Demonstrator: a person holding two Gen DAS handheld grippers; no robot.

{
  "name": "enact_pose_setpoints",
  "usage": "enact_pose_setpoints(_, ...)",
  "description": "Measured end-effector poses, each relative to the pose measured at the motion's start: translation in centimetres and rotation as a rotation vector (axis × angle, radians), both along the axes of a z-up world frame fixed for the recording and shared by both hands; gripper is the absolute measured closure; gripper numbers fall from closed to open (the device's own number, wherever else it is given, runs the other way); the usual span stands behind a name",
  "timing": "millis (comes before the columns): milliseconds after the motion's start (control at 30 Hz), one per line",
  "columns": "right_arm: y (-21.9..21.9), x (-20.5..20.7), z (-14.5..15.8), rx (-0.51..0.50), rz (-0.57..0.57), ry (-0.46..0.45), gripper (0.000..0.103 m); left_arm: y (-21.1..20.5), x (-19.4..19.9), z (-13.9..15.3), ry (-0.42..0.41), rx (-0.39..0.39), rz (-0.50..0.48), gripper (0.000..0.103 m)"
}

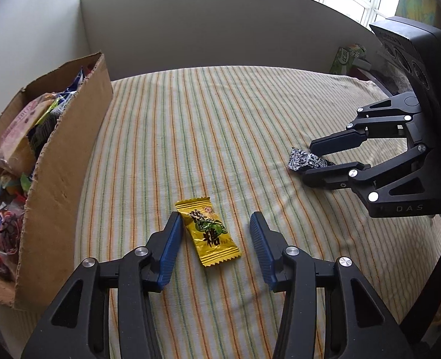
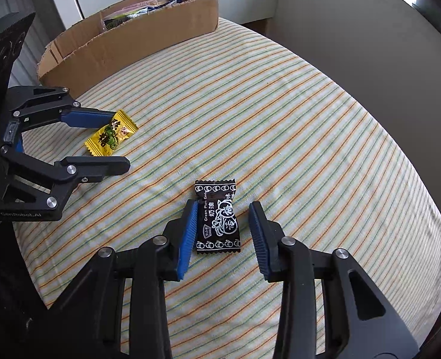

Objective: Organize snacks
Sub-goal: 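Grasp the yellow candy with the left gripper while the right grasps the black-and-white packet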

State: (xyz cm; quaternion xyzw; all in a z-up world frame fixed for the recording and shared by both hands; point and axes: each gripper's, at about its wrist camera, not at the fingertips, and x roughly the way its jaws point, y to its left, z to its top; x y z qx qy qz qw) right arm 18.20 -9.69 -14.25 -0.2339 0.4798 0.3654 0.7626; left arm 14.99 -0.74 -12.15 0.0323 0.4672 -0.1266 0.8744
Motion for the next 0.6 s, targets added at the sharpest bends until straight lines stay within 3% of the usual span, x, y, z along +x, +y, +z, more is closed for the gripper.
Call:
enact_pose_setpoints(100,-0.3,-0.2,0.1,-0.001,-0.014,0.002,0.075,0.5,-0.4,0.1,-0.018,0.019,0.004,0.076)
enact_pose_setpoints(300,-0.6,-0.3,0.4,0.006,-0.048,0.005,0.076,0.8,-1.0,0.3,-0.039,0.027,0.001,0.080)
enact_pose_setpoints(467,-0.8,-0.6,1.4,0.024,-0.068,-0.006,0.076,2.4,-1.7,1.0,-0.048,-0.012,0.020,0.082)
enact_pose_setpoints(533,-0.9,-0.6,2.2,0.041,-0.079,-0.008,0.076,3.0,-2.2,1.6,-0.059,-0.027,0.024,0.091)
enact_pose_setpoints(600,-0.9,-0.7,3.1,0.060,-0.080,-0.008,0.076,3.4,-2.6,2.4,-0.083,-0.040,0.032,0.091)
